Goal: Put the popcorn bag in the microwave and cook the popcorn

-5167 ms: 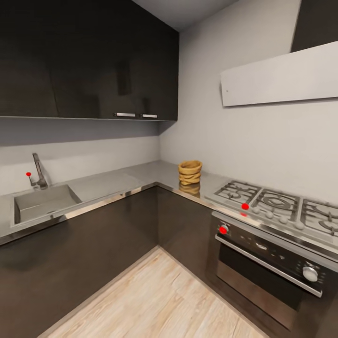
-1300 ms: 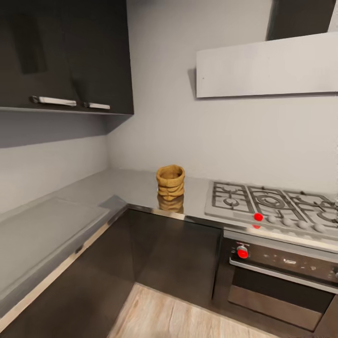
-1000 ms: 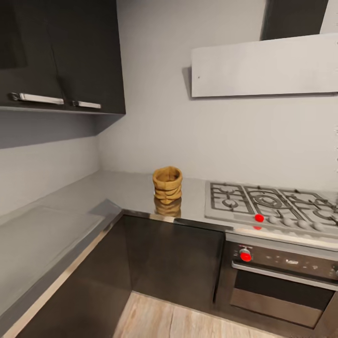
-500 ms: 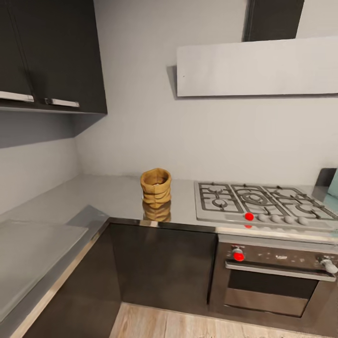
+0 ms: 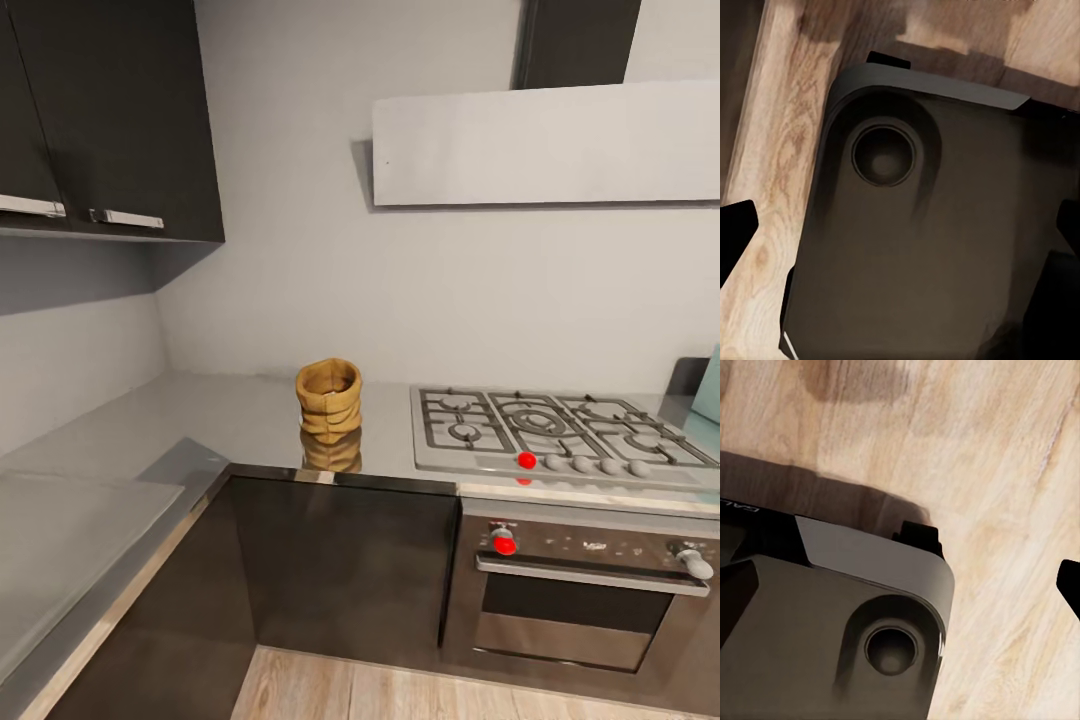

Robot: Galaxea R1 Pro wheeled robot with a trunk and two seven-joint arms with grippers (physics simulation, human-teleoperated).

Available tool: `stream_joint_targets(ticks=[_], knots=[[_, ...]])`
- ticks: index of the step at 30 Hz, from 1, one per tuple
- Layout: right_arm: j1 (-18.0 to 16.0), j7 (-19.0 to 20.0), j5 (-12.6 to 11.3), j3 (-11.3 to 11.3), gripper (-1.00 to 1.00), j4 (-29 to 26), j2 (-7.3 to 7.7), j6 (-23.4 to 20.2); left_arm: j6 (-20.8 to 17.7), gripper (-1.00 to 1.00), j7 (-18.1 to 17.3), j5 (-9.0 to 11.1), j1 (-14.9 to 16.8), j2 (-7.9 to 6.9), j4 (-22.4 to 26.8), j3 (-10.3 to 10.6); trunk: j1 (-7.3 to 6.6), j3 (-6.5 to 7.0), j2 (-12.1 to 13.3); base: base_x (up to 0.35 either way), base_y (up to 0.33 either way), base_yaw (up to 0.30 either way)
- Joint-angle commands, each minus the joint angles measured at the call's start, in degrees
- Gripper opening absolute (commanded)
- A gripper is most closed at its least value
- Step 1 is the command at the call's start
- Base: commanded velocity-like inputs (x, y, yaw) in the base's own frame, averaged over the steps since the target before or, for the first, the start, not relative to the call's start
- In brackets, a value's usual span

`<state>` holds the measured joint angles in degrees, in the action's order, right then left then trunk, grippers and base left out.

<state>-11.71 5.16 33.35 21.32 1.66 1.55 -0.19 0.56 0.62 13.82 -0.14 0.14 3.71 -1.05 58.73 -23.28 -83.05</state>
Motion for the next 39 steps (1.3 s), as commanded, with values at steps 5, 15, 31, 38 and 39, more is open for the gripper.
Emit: stream_joint_targets(ticks=[5, 15, 31, 38, 39], knots=[[-0.06, 0.12, 0.47, 0.36, 1.0, 0.1, 0.03, 0.01, 0.06, 1.0, 0.08, 0.25, -0.01, 0.03, 0.07, -0.1, 0.0, -0.05, -0.03, 0.0, 0.0, 0.0], [-0.06, 0.12, 0.57, 0.22, 1.0, 0.1, -0.03, -0.07, 0.06, 1.0, 0.08, 0.18, -0.03, 0.03, 0.07, -0.09, -0.88, 0.67, 1.58, 0.0, 0.0, 0.0], [-0.06, 0.12, 0.45, 0.25, 1.0, 0.1, -0.14, -0.44, 0.06, 1.0, 0.0, 0.16, 0.0, -0.04, 0.07, -0.01, -4.39, 3.54, 7.99, 0.0, 0.0, 0.0], [-0.06, 0.2, 0.36, 0.28, 1.0, 0.1, -0.09, -0.86, 0.06, 1.0, 0.0, 0.16, -0.03, -0.05, 0.07, -0.01, -5.93, 4.52, 10.8, 0.0, 0.0, 0.0], [-0.06, 0.2, 0.4, 0.25, 1.0, 0.1, -0.07, -0.82, 0.06, 1.0, 0.0, 0.16, -0.03, -0.05, 0.07, -0.01, -6.15, 4.61, 11.2, 0.0, 0.0, 0.0]])
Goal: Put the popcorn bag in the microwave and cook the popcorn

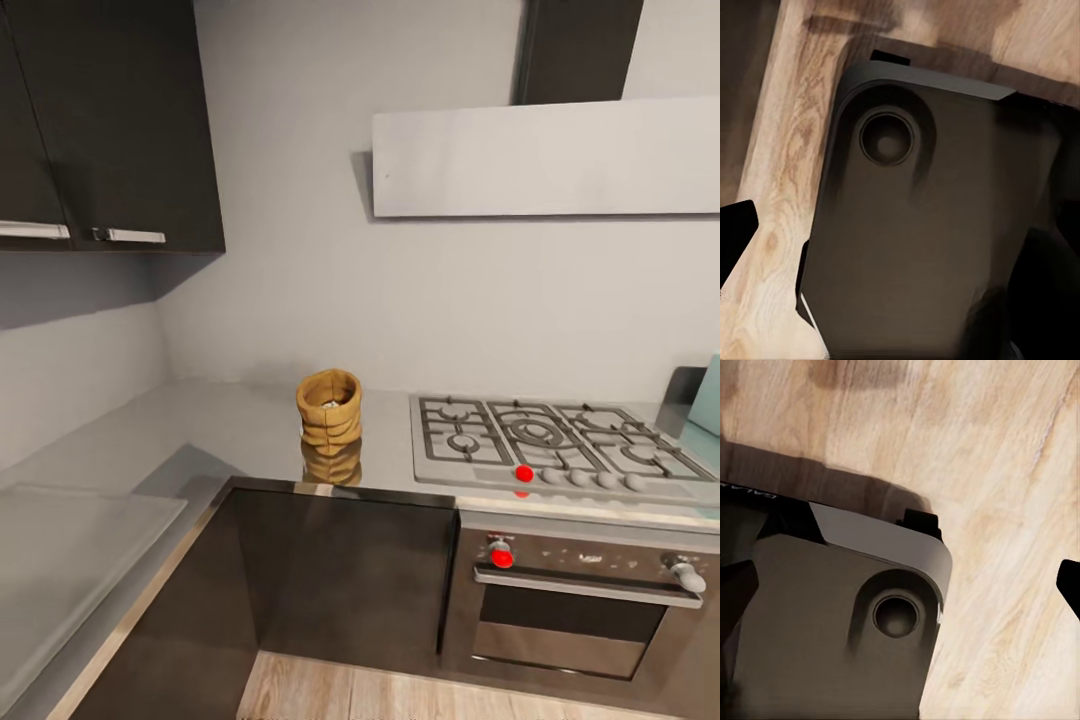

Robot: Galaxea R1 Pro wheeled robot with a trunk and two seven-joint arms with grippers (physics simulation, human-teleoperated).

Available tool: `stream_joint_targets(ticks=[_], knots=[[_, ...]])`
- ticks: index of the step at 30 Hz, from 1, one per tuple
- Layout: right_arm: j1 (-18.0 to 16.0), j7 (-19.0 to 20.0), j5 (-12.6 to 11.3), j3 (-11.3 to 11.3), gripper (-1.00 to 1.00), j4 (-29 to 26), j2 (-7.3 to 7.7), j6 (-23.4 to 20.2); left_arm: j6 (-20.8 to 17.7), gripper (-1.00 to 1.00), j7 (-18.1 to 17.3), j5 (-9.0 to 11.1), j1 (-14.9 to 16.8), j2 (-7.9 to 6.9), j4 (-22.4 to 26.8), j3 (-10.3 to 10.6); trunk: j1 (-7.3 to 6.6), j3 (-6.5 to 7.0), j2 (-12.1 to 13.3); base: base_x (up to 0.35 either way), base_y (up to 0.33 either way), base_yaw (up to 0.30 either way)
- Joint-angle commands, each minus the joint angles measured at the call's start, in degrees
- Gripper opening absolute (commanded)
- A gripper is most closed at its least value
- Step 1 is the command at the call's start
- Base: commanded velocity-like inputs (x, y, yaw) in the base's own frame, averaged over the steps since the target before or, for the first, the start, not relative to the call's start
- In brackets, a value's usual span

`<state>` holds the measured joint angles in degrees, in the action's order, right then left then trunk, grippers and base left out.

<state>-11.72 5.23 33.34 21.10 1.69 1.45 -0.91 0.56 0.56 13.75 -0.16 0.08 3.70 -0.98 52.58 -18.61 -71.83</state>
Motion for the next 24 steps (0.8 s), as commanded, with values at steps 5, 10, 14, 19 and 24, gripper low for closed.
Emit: stream_joint_targets(ticks=[5, 10, 14, 19, 24], knots=[[-0.06, 0.14, 0.49, 0.43, 1.0, 0.07, 0.04, 0.02, 0.06, 1.0, 0.06, 0.22, -0.02, 0.05, 0.08, -0.07, -1.1, 0.4, 1.98, 0.0, 0.0, 0.0], [-0.06, 0.14, 0.5, 0.43, 1.0, 0.07, 0.04, 0.25, 0.06, 1.0, 0.08, 0.22, -0.02, 0.01, 0.08, -0.07, -1.54, 0.3, 2.78, 0.0, 0.0, 0.0], [-0.06, 0.14, 0.49, 0.43, 1.0, 0.07, 0.04, 0.29, 0.06, 1.0, 0.12, 0.22, 0.0, 0.01, 0.12, -0.07, -1.54, -0.07, 2.78, 0.0, 0.0, 0.0], [-0.06, 0.14, 0.41, 0.43, 1.0, 0.07, 0.04, 0.31, 0.06, 1.0, 0.13, 0.22, 0.0, 0.01, 0.15, 0.0, -1.54, -0.52, 2.78, 0.0, 0.0, 0.0], [-0.06, 0.14, 0.41, 0.43, 1.0, 0.07, 0.04, 0.61, 0.1, 1.0, 0.12, 0.29, 0.0, 0.01, 0.16, 0.0, -1.54, -0.98, 2.78, 0.0, 0.0, 0.0]])
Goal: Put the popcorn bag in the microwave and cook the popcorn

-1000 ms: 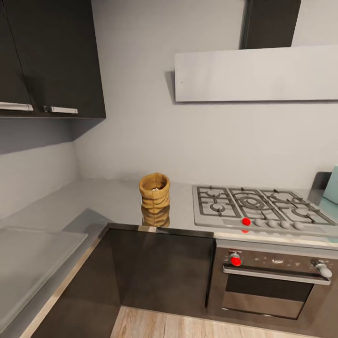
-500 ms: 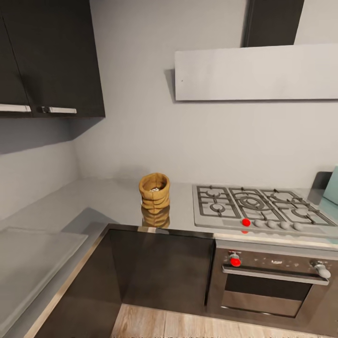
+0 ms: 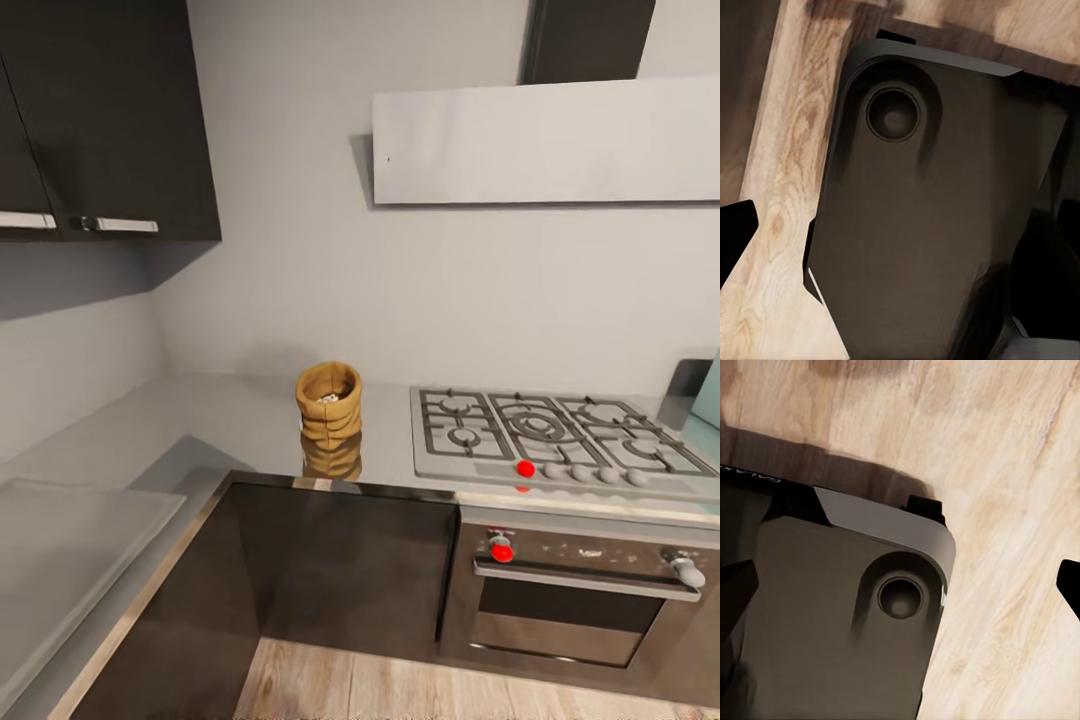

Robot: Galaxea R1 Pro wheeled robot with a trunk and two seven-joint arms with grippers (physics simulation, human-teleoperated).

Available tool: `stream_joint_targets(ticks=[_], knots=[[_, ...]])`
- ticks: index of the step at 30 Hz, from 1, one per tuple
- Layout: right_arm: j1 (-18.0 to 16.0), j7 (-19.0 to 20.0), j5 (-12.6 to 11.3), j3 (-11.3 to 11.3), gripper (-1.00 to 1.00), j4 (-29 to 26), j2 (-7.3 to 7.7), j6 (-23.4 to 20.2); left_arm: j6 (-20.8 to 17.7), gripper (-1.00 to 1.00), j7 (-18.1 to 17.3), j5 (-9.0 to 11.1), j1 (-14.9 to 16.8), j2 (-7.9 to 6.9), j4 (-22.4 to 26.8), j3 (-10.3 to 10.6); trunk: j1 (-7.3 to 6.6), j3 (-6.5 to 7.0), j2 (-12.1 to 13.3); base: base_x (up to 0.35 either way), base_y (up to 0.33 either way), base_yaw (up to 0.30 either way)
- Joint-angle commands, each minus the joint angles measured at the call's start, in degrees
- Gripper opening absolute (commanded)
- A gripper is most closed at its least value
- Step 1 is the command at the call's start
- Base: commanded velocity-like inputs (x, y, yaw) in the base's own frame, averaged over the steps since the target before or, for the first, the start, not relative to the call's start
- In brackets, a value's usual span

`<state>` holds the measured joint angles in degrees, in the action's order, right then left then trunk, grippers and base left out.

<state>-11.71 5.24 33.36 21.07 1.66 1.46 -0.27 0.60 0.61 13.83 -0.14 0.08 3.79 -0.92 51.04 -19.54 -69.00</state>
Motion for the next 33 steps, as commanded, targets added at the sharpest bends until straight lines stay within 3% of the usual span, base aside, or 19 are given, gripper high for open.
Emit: stream_joint_targets(ticks=[1, 6, 13, 19, 33], knots=[[-0.06, 0.12, 0.39, 0.47, 1.0, 0.09, 0.03, -0.02, 0.08, 1.0, 0.04, 0.22, -0.02, 0.01, 0.07, -0.06, 0.0, -0.15, -0.04, 0.0, 0.0, 0.0], [-0.06, 0.11, 0.46, 0.47, 1.0, 0.09, 0.03, 0.0, 0.15, 1.0, 0.01, 0.06, -0.01, -0.17, 1.4, 0.19, 0.0, -0.61, -0.04, 0.0, 0.0, 0.0], [-0.06, 0.07, 0.48, 0.66, 1.0, 0.09, 0.03, 0.01, -1.15, 1.0, 0.53, -0.11, 0.04, -1.52, 12.84, 0.22, 0.0, -1.25, -0.04, 0.0, 0.0, 0.0], [-0.06, 0.04, 0.4, 0.72, 1.0, 0.09, 0.03, 0.01, -4.48, 1.0, 0.95, -0.37, 0.05, -1.71, 12.7, 0.28, 0.0, -1.8, -0.04, 0.0, 0.0, 0.0], [-0.06, 0.03, 0.39, 0.82, 1.0, 0.09, 0.05, 0.01, -4.45, 1.0, 0.89, -0.01, 0.06, -1.4, 12.03, 0.36, 0.0, -3.09, -0.04, 0.0, 0.0, 0.0]])
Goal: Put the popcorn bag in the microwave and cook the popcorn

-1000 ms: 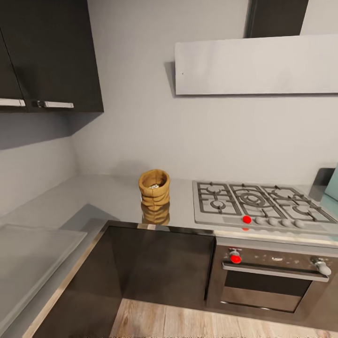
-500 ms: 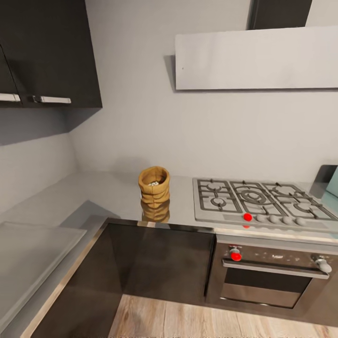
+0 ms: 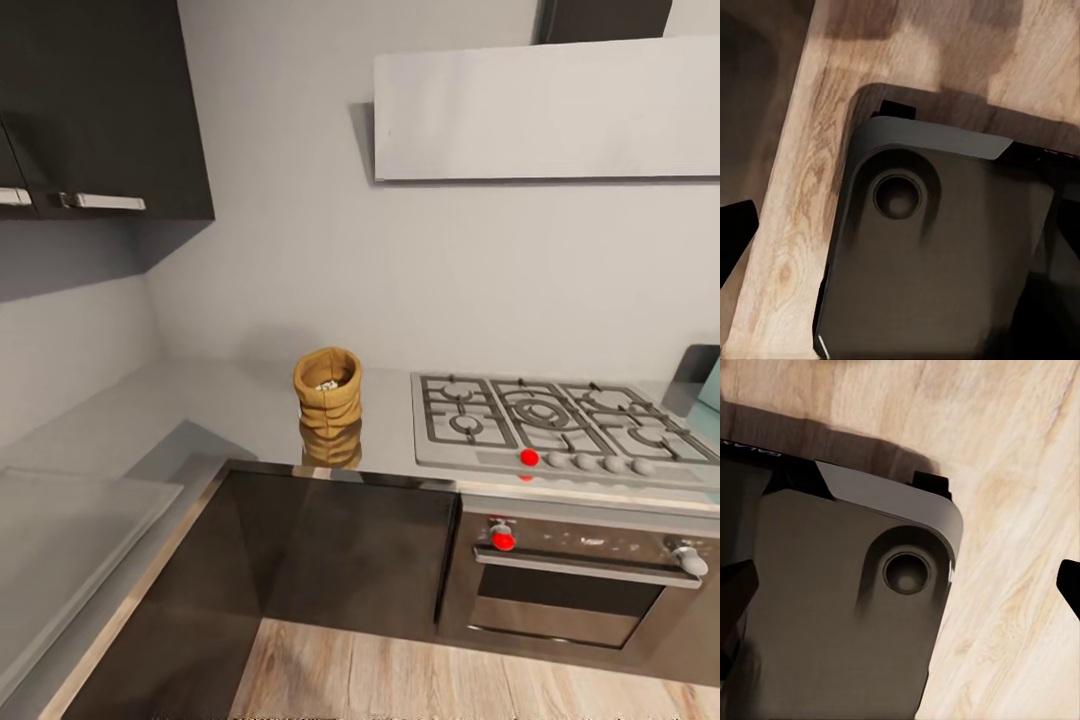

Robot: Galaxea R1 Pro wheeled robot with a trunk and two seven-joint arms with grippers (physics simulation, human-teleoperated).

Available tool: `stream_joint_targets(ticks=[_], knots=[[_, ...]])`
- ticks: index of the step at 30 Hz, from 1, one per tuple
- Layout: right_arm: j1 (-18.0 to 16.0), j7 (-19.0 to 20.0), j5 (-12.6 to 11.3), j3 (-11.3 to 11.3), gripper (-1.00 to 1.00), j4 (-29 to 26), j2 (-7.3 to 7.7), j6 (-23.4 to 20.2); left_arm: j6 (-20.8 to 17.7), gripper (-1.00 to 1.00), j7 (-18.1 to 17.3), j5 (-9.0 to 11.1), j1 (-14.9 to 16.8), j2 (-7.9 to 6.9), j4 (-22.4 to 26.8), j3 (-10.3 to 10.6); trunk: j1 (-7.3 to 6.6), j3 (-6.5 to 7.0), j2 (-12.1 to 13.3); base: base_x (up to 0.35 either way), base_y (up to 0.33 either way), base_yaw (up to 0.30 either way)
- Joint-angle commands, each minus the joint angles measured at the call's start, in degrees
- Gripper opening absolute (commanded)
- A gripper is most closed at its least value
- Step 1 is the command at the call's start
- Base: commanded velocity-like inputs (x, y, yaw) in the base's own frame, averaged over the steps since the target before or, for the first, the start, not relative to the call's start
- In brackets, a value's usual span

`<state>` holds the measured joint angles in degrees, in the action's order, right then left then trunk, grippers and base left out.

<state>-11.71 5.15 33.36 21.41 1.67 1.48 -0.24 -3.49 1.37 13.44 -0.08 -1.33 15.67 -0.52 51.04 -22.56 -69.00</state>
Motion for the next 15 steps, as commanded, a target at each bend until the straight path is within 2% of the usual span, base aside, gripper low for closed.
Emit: stream_joint_targets(ticks=[1, 15], knots=[[-0.06, 0.12, 0.39, 0.47, 1.0, 0.09, 0.03, -0.03, -0.42, 1.0, 0.13, 0.28, -0.01, 0.04, 0.15, 0.01, 0.0, -0.15, -0.04, 0.0, 0.0, 0.0], [-0.06, 0.12, 0.39, 0.47, 1.0, 0.09, 0.06, -0.03, -0.11, 1.0, 0.16, -0.11, -0.01, 0.1, 0.15, 0.28, 0.0, -1.44, -0.04, 0.0, 0.0, 0.0]])
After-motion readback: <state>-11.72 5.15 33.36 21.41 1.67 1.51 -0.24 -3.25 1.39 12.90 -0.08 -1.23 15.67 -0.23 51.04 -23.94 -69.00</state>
